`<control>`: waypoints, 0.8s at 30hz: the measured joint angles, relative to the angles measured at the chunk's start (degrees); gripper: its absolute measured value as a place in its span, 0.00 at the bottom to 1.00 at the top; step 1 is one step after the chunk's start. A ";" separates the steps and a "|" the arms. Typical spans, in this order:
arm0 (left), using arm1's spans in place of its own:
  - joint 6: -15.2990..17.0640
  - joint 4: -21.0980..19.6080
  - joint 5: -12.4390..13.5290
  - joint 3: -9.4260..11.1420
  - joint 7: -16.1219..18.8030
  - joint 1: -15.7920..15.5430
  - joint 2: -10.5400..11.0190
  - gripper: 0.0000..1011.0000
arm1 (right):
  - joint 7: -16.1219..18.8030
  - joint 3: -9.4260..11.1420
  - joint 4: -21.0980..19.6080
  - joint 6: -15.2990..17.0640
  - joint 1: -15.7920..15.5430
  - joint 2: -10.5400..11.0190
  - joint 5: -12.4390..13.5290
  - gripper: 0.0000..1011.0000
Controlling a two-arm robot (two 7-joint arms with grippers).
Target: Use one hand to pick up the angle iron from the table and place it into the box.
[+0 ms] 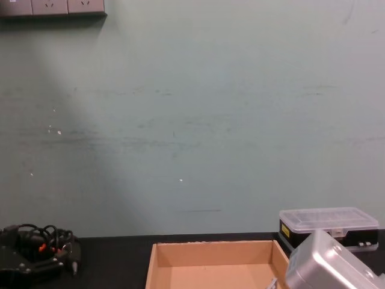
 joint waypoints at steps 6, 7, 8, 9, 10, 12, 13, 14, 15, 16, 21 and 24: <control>0.00 0.00 0.00 0.00 0.00 0.00 0.00 0.99 | 0.12 -0.06 0.18 0.00 0.10 -0.08 -0.03 0.45; 0.00 0.00 0.00 0.00 0.00 0.00 0.00 0.99 | 0.13 -0.06 0.19 0.00 0.11 -0.09 -0.04 0.45; 0.00 0.00 0.00 0.00 0.00 0.00 0.00 0.99 | 0.16 -0.06 0.21 0.00 0.13 -0.09 -0.04 0.45; 0.00 0.00 0.00 0.00 0.00 0.00 0.00 0.99 | 0.20 -0.06 0.26 -0.02 0.16 -0.08 -0.03 0.45; 0.00 0.00 0.00 0.00 0.00 0.00 0.00 0.99 | 0.22 -0.06 0.28 -0.04 0.17 -0.07 -0.03 0.45; 0.00 0.00 0.00 0.00 0.00 0.00 0.00 0.99 | 0.27 -0.07 0.31 -0.06 0.22 -0.06 -0.03 0.45; 0.00 0.00 0.00 0.00 0.00 0.00 0.00 0.99 | 0.33 -0.06 0.34 -0.09 0.26 -0.05 -0.03 0.45; 0.00 0.00 0.00 0.00 0.00 0.00 0.00 0.99 | 0.35 -0.04 0.33 -0.10 0.27 -0.03 -0.03 0.45; 0.00 0.00 0.00 0.00 0.00 0.00 0.00 0.99 | 0.37 -0.02 0.34 -0.12 0.28 -0.01 -0.03 0.45; 0.00 0.00 0.00 0.00 0.00 0.00 0.00 0.99 | 0.41 0.03 0.33 -0.15 0.33 0.04 0.00 0.45; 0.00 0.00 0.00 0.00 0.00 0.00 0.00 0.99 | 0.43 0.55 -0.03 -0.34 0.52 0.29 0.16 0.45; 0.00 0.00 0.00 0.00 0.00 0.00 0.00 0.99 | 0.44 0.80 -0.41 -0.54 0.63 0.39 0.42 0.45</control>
